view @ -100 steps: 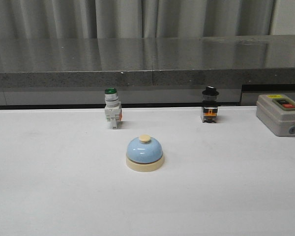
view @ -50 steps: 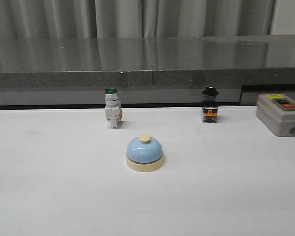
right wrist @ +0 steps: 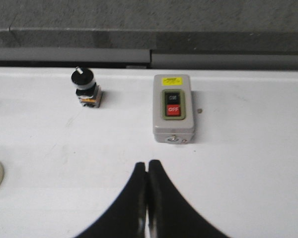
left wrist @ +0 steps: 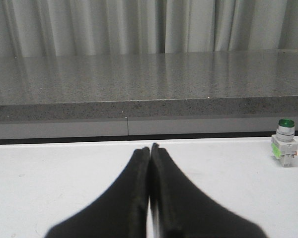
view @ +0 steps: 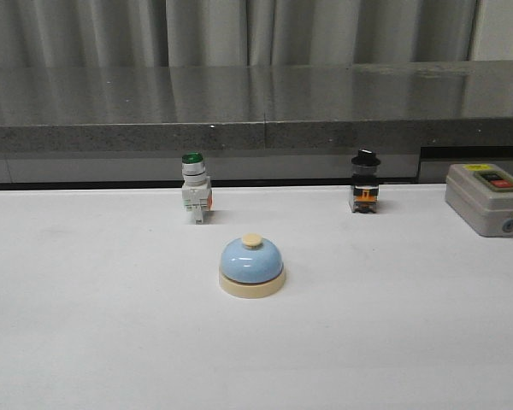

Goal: Place and press bell with both arms

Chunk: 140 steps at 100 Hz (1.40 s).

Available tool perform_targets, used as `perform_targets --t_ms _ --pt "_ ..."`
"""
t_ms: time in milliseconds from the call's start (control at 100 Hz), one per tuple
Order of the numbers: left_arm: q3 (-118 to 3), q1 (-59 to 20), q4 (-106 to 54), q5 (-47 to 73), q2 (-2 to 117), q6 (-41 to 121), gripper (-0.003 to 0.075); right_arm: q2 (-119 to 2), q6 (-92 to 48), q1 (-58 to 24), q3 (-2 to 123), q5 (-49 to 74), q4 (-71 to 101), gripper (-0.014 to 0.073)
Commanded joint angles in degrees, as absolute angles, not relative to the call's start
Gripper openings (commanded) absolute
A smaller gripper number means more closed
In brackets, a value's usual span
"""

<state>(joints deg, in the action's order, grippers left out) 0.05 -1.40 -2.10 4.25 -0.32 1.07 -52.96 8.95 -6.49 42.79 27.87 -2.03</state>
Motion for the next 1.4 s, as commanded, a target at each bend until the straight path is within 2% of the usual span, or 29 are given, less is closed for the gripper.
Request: perform_targets --t_ms 0,720,1080,1390 --pt "1.31 -1.29 -2.13 -0.41 -2.28 0.82 -0.0019 -57.16 8.66 -9.44 48.22 27.52 -2.53 -0.0068" --pt "1.31 -1.29 -2.13 -0.41 -2.28 0.82 -0.0019 -93.59 5.11 -31.93 81.09 47.02 -2.53 -0.0068" --pt "1.31 -1.29 -2.13 -0.41 -2.28 0.82 -0.0019 -107.15 4.56 -37.47 93.43 54.78 -2.53 -0.0068" --pt "1.31 -1.29 -2.13 -0.41 -2.28 0.82 -0.0019 -114.06 4.56 -38.41 96.25 57.30 -2.47 -0.0068"
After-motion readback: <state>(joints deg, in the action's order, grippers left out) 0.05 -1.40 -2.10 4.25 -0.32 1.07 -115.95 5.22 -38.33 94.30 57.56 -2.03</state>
